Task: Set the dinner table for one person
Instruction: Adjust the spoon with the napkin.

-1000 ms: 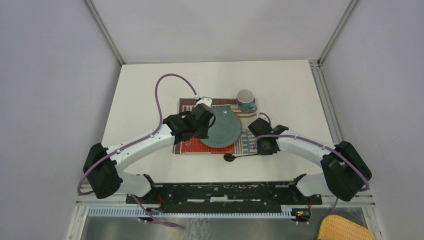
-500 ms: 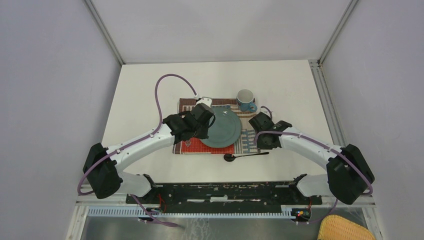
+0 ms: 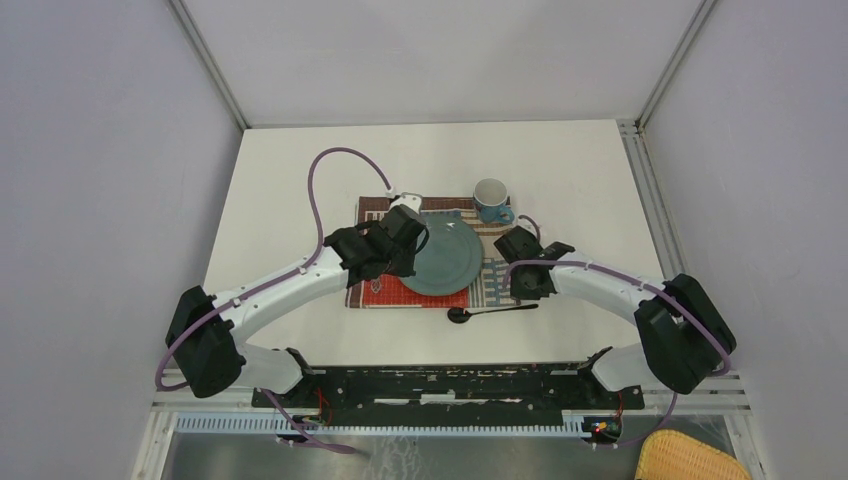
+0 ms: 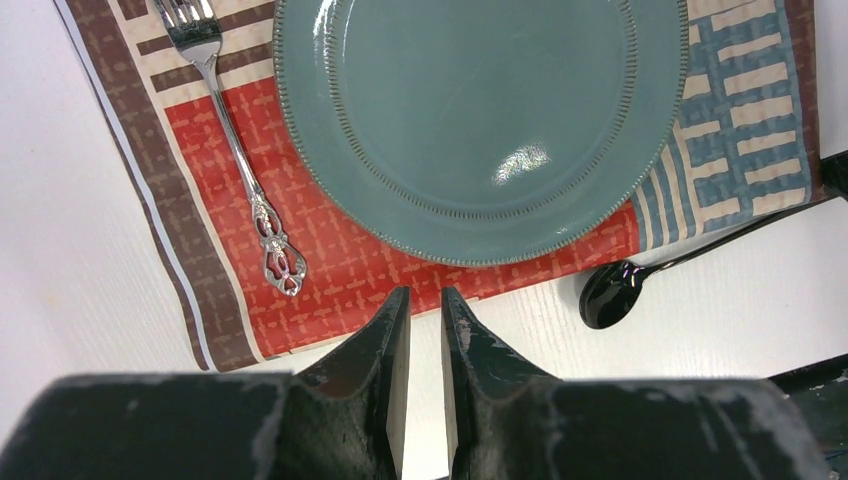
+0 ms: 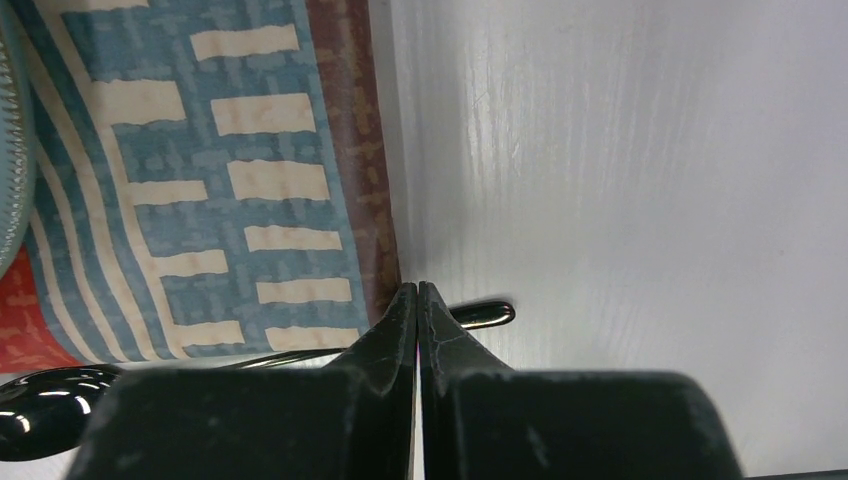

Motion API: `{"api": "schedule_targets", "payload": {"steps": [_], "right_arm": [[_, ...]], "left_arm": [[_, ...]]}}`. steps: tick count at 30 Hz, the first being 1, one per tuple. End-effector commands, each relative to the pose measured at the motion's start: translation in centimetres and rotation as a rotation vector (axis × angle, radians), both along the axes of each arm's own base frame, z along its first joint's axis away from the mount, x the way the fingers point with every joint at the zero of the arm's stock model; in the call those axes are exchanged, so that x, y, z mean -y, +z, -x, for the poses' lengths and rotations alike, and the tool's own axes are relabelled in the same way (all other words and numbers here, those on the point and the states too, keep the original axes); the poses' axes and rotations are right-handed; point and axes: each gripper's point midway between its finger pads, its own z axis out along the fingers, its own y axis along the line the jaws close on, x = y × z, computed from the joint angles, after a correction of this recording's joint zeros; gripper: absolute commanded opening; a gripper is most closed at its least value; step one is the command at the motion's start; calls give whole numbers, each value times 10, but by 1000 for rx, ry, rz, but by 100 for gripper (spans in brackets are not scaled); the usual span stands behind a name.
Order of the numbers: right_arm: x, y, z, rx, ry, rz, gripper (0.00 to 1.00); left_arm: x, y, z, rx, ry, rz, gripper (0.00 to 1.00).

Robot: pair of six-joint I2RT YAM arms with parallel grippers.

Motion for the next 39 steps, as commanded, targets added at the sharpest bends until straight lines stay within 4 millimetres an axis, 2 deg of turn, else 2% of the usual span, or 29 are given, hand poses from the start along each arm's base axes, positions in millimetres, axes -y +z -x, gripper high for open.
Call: {"api": "schedule_targets", "payload": {"steps": [1, 8, 17, 22, 33, 36, 39], "right_arm": [[-2, -10, 6, -15, -26, -33, 0], [3, -16, 21, -50, -32, -40, 0], [8, -17, 51, -107, -25, -80, 0], [6, -9, 63, -112, 2, -88, 0], [-13, 11, 82, -120, 75, -111, 0], [-13, 17, 81, -107, 88, -94, 0], [-14, 31, 71, -68, 139, -66, 8]], "left_arm": [[2, 13, -3, 33, -8, 39, 24], [1, 12, -4, 30, -6, 43, 24], [2, 10, -5, 28, -9, 45, 24], [6, 10, -8, 30, -11, 50, 24], [5, 7, -10, 27, -7, 49, 24], [5, 7, -11, 27, -5, 50, 24], [5, 8, -11, 32, -5, 52, 24]]}}
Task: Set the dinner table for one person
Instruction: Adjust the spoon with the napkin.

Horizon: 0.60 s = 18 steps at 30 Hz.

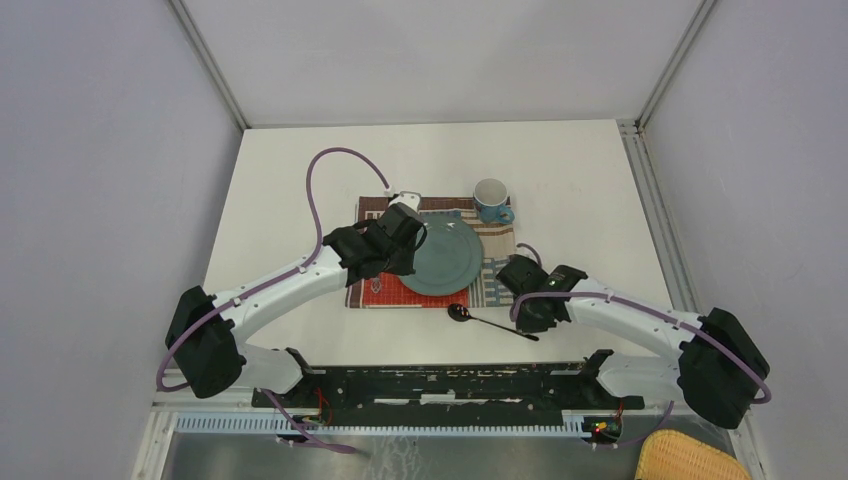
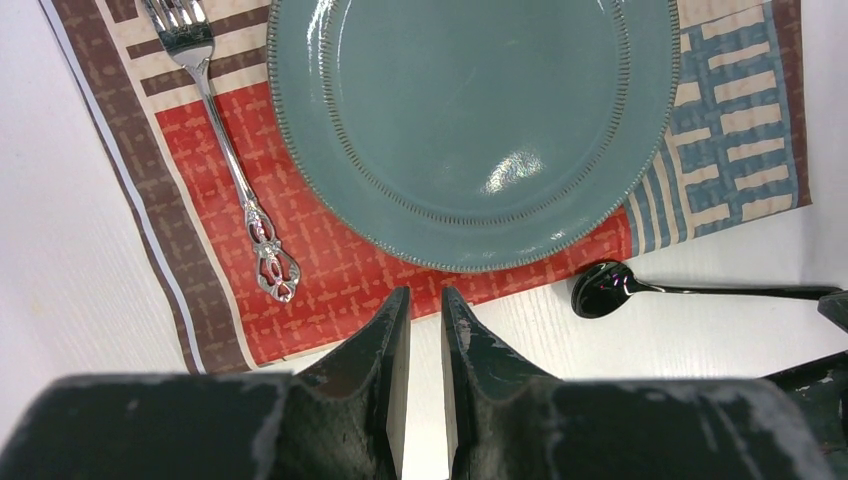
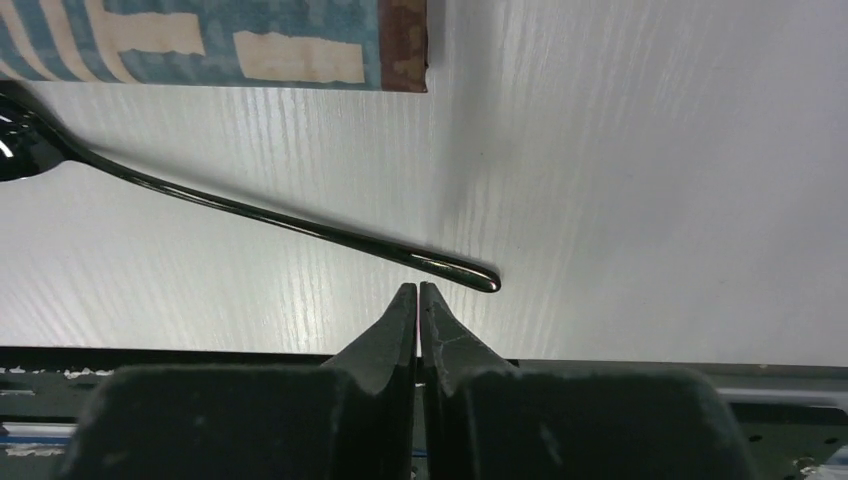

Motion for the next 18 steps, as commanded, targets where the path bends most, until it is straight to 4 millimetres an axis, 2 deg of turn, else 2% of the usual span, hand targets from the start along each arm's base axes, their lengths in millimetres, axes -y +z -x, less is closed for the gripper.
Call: {"api": "schedule_targets", "payload": {"steps": [1, 4, 10, 13, 18], "right_arm": [[-11, 35, -22, 99, 64, -8, 12], [-23, 51, -32, 115, 172, -8, 21], [-41, 70, -48, 81, 371, 37, 23], [-49, 74, -56, 69, 461, 57, 23], [-62, 66, -54, 23, 548, 27, 25]], "left_arm": [[4, 11, -8, 43, -7, 29, 24], [0, 15, -10, 57, 0, 27, 25], [-19, 26, -22, 61, 75, 101, 27], [-43, 26, -32, 58, 180, 161, 33], [-81, 21, -50, 60, 320, 161, 39]]}}
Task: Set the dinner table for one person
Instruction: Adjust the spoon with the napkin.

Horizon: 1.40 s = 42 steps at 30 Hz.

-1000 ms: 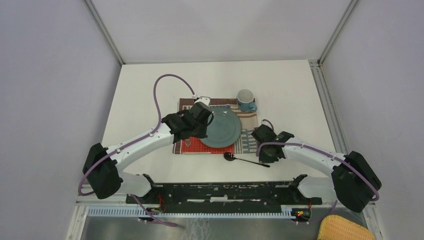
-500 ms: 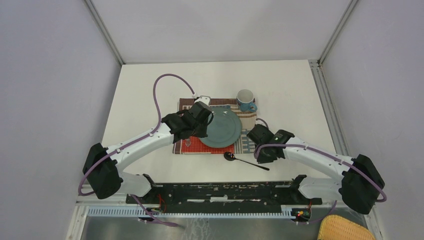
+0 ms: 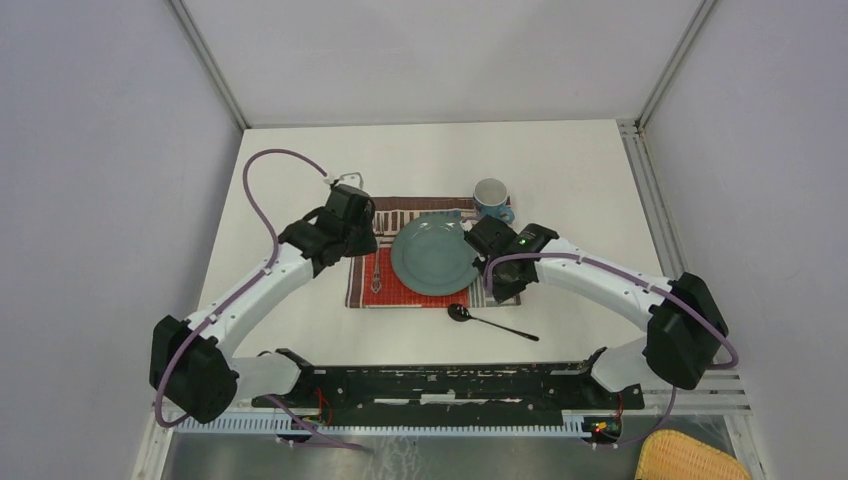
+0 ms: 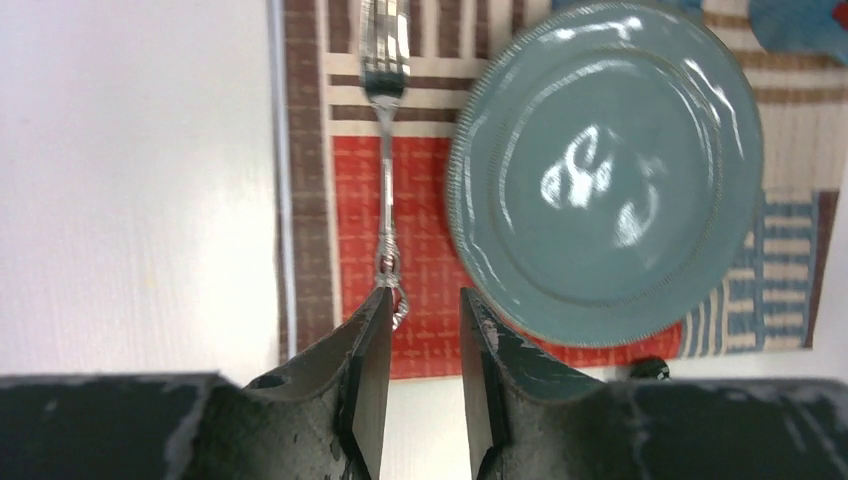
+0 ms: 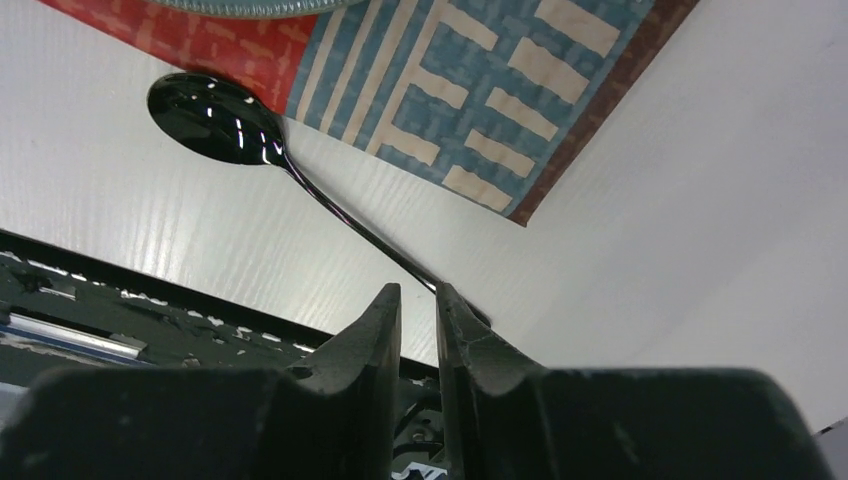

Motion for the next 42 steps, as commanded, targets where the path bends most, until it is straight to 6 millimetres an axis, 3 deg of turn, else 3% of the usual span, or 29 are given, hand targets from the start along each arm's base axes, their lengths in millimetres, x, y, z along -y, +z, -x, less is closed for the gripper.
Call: {"api": "schedule_targets", "payload": {"steps": [1, 3, 14, 28, 42], "right_arm": [[-11, 1, 3, -35, 125, -22, 25], [-14, -3, 6, -46, 144, -43, 26], [-26, -19, 15, -53, 167, -148, 30], [-45, -30, 15, -159, 264, -128, 33], [-41, -41, 32, -232, 295, -95, 34]], "left_arm": [[-18, 8, -18, 36, 103, 56, 40], [-31, 7, -25, 37, 136, 44, 44], [-67, -12, -49, -3, 209, 177, 46], [-72, -5, -52, 11, 195, 214, 46], [-71, -8, -55, 7, 187, 236, 46]]}}
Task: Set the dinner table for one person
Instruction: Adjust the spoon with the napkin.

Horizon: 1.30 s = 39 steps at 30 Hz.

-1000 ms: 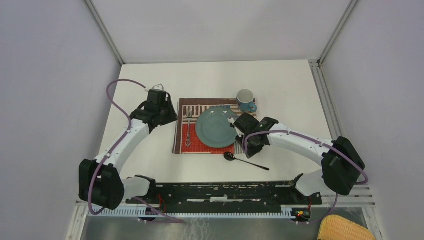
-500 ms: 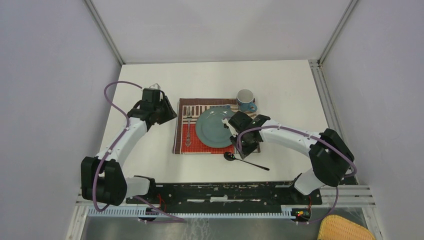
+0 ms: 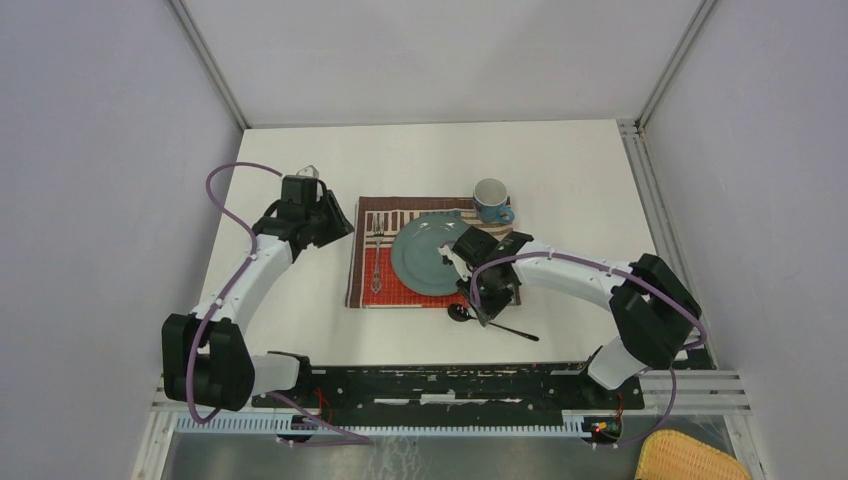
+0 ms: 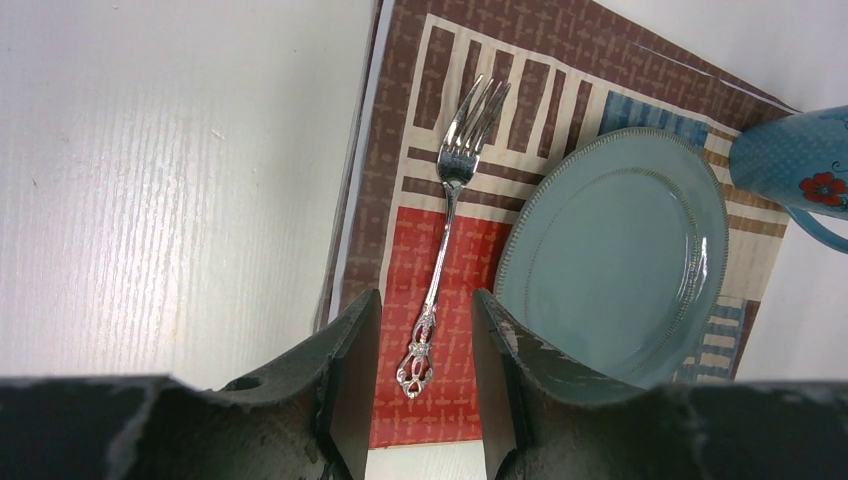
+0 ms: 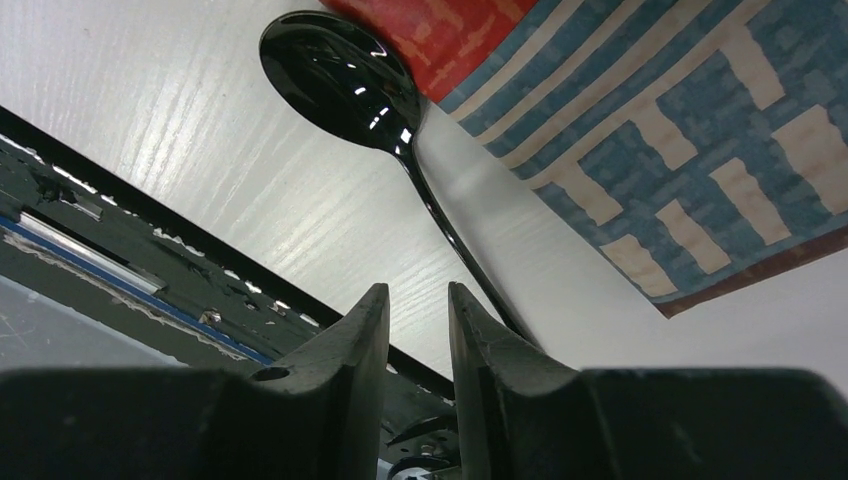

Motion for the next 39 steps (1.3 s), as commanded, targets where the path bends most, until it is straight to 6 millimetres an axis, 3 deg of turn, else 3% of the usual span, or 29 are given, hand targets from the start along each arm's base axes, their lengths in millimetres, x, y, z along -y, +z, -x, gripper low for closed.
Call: {"api": "schedule_targets", "payload": {"steps": [1, 25, 39], "right_arm": [[-8, 2, 0, -8, 24, -11, 34], [-12, -22, -9, -34, 37, 55, 34], [-13, -23, -15, -9, 33, 58, 34]], "left_arm": [[2, 11, -9, 58, -29, 14, 46], [6, 13, -6, 58, -44, 40, 46], [5, 14, -5, 58, -42, 37, 46]]}}
